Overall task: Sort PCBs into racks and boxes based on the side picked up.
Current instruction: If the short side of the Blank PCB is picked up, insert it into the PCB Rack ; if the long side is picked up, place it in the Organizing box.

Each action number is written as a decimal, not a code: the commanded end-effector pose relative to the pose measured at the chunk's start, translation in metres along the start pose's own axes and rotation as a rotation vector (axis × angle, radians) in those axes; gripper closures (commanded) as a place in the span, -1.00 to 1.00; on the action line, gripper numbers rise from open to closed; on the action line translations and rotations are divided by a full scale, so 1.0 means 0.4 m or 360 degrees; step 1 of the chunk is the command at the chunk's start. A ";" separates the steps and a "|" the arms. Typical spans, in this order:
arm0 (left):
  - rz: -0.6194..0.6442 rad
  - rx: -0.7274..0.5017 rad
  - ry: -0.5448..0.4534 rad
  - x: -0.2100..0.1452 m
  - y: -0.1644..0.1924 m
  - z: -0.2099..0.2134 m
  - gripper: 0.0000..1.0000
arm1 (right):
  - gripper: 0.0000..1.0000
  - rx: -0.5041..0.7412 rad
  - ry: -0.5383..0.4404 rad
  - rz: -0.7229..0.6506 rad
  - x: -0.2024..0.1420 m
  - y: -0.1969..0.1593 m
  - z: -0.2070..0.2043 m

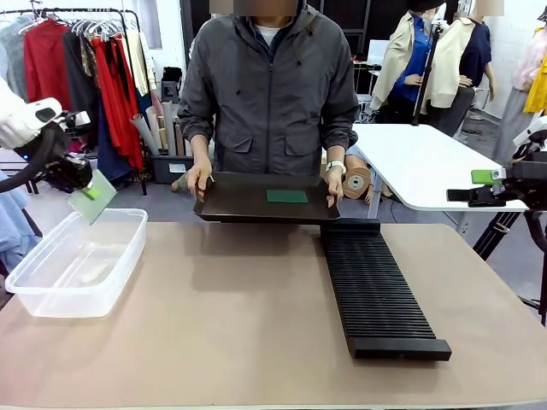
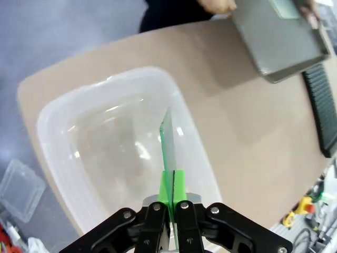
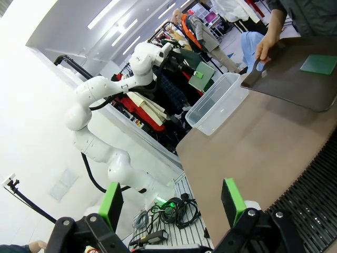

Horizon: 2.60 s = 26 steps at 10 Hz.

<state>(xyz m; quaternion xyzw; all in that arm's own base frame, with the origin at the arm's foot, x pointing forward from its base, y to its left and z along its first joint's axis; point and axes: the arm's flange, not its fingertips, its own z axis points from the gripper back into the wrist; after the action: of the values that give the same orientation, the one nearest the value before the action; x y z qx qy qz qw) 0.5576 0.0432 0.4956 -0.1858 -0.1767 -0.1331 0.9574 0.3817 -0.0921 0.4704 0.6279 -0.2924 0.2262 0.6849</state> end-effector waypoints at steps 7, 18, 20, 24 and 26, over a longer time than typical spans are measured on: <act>0.0186 0.0150 0.0244 -0.106 0.027 -0.180 1.00 | -1.00 0.0011 0.0001 0.0015 0.003 0.003 0.000; 0.0406 -0.0039 0.0249 -0.122 0.094 -0.330 0.37 | -1.00 0.0011 0.0001 0.0015 0.003 0.003 0.000; 0.0375 -0.0033 0.0218 -0.114 0.086 -0.314 -0.42 | -1.00 0.0011 0.0001 0.0015 0.003 0.003 0.000; 0.0325 0.0129 0.0167 -0.103 0.063 -0.248 -1.00 | -1.00 0.0011 0.0001 0.0015 0.003 0.003 0.000; 0.0285 0.0209 0.0143 -0.103 0.048 -0.208 -1.00 | -1.00 0.0011 0.0001 0.0015 0.003 0.003 0.000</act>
<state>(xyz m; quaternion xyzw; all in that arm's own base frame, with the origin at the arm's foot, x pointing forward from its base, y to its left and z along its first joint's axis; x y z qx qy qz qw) 0.5618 0.0357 0.3975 -0.1532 -0.1192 -0.0522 0.9796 0.3817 -0.0922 0.4704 0.6280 -0.2923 0.2262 0.6848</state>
